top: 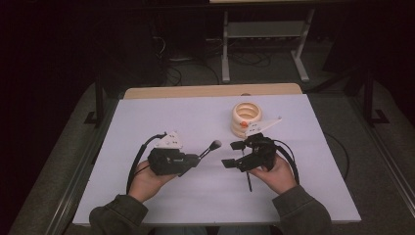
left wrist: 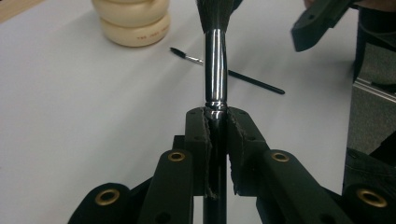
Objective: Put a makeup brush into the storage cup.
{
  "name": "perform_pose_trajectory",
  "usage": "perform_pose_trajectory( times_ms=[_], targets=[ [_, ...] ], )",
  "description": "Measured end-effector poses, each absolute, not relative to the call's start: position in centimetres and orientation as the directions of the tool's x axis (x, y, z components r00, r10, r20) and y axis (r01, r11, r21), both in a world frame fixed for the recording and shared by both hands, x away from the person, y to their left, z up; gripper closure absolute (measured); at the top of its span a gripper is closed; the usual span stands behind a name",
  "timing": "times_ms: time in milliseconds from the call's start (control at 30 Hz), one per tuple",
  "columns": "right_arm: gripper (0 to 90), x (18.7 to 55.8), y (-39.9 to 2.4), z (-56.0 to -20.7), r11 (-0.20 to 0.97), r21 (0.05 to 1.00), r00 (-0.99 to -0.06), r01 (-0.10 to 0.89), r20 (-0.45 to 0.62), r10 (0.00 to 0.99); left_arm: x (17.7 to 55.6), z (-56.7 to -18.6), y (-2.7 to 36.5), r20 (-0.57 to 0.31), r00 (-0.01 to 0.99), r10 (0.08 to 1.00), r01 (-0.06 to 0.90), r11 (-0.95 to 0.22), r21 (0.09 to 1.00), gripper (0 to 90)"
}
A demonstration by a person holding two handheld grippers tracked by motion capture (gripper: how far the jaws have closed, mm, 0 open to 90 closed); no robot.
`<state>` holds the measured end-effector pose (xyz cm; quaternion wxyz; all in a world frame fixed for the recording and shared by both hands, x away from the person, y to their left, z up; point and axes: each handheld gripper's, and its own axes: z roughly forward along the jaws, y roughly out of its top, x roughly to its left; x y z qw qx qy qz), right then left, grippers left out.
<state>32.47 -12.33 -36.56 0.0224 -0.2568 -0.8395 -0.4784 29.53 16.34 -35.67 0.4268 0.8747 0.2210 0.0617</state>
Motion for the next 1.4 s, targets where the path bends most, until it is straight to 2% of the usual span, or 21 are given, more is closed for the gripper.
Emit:
perform_pose_trajectory(
  times_ms=[300, 400, 833, 933, 967, 1067, 1133, 1233, 1333, 1400],
  targets=[
    [36.8, 32.7, -10.9, -36.7, 0.409, 0.782, -0.873, 0.470, 0.343, 0.347, 29.0, -35.9, 15.4, -0.075, 0.911, 0.406, 0.304, -0.538, 0.786, 79.2],
    [40.9, 32.9, -10.8, -36.9, 0.383, 0.779, -0.863, 0.496, 0.394, 0.316, 28.8, -36.3, 15.1, -0.101, 0.926, 0.365, 0.291, -0.513, 0.808, 79.2],
    [75.1, 33.2, -10.8, -37.1, 0.334, 0.772, -0.841, 0.540, 0.492, 0.223, 28.8, -36.8, 14.5, -0.100, 0.937, 0.334, 0.269, -0.511, 0.816, 79.4],
    [76.8, 33.1, -10.7, -37.1, 0.345, 0.775, -0.848, 0.529, 0.483, 0.218, 28.6, -36.9, 14.5, -0.093, 0.940, 0.328, 0.259, -0.512, 0.819, 80.2],
    [77.1, 33.0, -10.7, -37.0, 0.371, 0.771, -0.856, 0.518, 0.459, 0.240, 28.5, -36.9, 14.6, -0.094, 0.939, 0.330, 0.256, -0.493, 0.831, 90.0],
    [77.3, 33.0, -10.5, -37.1, 0.394, 0.764, -0.860, 0.511, 0.446, 0.248, 28.5, -36.9, 14.4, -0.083, 0.946, 0.313, 0.243, -0.518, 0.820, 89.8],
    [77.3, 32.9, -10.3, -36.8, 0.415, 0.763, -0.868, 0.495, 0.416, 0.271, 28.2, -36.7, 14.4, -0.052, 0.947, 0.317, 0.225, -0.537, 0.813, 84.1],
    [77.3, 33.0, -10.3, -36.2, 0.431, 0.762, -0.873, 0.484, 0.391, 0.291, 28.1, -36.3, 14.9, -0.081, 0.939, 0.334, 0.251, -0.503, 0.827, 77.8],
    [77.3, 33.1, -10.5, -35.8, 0.447, 0.754, -0.874, 0.482, 0.380, 0.302, 28.2, -36.3, 15.4, -0.076, 0.932, 0.355, 0.260, -0.505, 0.823, 72.7],
    [77.2, 33.1, -10.4, -35.8, 0.460, 0.750, -0.878, 0.475, 0.369, 0.305, 28.2, -36.6, 15.8, -0.078, 0.927, 0.368, 0.269, -0.503, 0.821, 72.9]
  ],
)
